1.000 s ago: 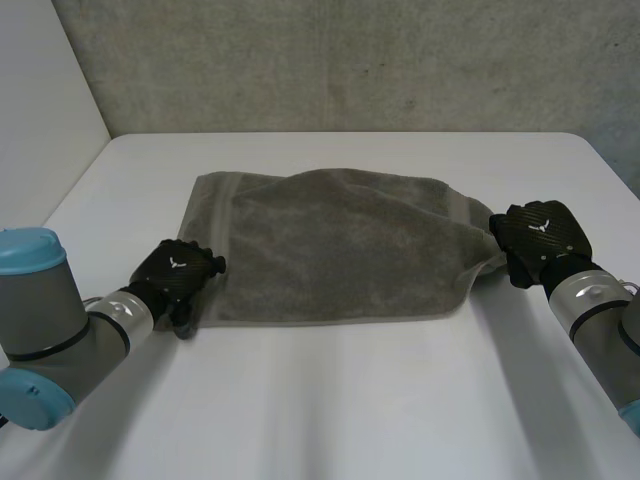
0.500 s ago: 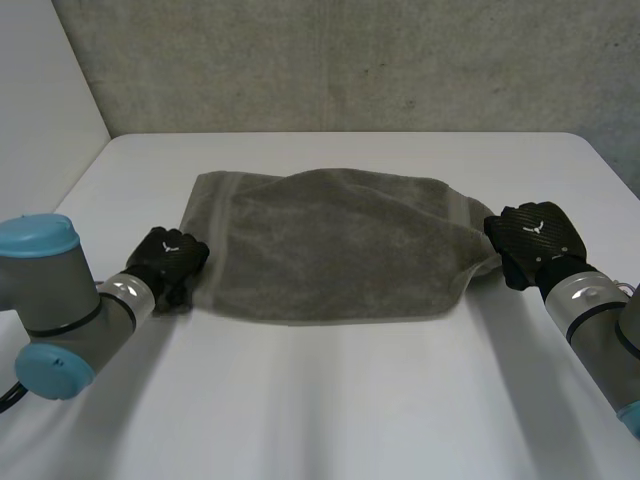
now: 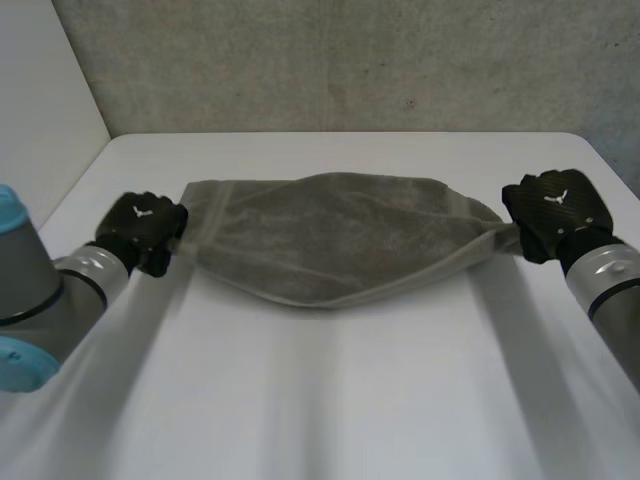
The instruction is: Fold the towel.
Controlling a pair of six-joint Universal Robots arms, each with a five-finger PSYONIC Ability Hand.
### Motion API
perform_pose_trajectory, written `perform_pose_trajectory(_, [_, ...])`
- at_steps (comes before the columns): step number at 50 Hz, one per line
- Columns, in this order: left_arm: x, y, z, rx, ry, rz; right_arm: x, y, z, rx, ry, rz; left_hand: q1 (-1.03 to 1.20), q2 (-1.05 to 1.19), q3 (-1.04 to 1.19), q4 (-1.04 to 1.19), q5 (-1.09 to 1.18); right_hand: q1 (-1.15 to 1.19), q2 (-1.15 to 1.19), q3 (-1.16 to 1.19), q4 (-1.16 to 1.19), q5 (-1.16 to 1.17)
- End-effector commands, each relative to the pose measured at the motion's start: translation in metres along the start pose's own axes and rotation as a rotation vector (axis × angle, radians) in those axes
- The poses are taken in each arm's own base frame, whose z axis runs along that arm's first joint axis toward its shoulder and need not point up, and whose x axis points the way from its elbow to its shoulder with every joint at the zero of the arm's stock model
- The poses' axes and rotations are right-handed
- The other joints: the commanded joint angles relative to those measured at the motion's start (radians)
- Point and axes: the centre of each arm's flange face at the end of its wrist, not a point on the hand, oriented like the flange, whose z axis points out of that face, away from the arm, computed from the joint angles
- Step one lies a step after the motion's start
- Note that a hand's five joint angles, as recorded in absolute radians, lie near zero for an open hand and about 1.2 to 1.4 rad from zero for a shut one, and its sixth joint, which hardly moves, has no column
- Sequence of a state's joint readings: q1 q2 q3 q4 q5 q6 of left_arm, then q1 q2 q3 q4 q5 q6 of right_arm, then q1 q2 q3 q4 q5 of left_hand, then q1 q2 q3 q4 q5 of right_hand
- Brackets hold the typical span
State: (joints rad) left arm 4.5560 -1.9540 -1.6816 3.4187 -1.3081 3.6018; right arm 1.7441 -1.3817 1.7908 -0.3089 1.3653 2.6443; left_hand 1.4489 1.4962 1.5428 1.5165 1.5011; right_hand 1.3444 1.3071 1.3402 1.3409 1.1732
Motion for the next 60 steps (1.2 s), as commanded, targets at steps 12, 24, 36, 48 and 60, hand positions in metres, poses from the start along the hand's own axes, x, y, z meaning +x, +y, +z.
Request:
perform_pose_trajectory(12, [-0.039, -0.071, -0.074, 0.119, -0.091, 0.036, 0.069, -0.067, -0.051, -0.091, -0.04, -0.062, -0.053, -0.1, -0.147, -0.12, -0.279, 0.052, 0.089, 0.056, 0.055, 0.049])
perform_pose_trajectory(24, [-0.026, -0.02, -0.044, -0.058, -0.002, -0.032, 0.058, -0.029, -0.03, -0.233, -0.185, -0.064, -0.053, -0.1, -0.147, -0.12, -0.279, 0.052, 0.089, 0.056, 0.055, 0.049])
perform_pose_trajectory(36, [-0.042, -0.051, 0.022, 0.076, -0.019, 0.015, 0.068, -0.037, 0.04, -0.126, -0.117, -0.137, -0.053, -0.1, -0.147, -0.12, -0.279, 0.052, 0.089, 0.056, 0.055, 0.049])
perform_pose_trajectory(48, [-0.112, -0.205, 0.024, 0.696, -0.296, -0.119, 0.117, -0.166, 0.063, 0.524, 0.412, -0.193, -0.053, -0.1, -0.147, -0.12, -0.279, 0.052, 0.089, 0.056, 0.055, 0.049])
perform_pose_trajectory(60, [-0.083, -0.151, 0.022, 0.523, -0.207, -0.188, 0.085, -0.119, 0.049, 0.359, 0.235, -0.133, -0.053, -0.1, -0.147, -0.12, -0.279, 0.052, 0.089, 0.056, 0.055, 0.049])
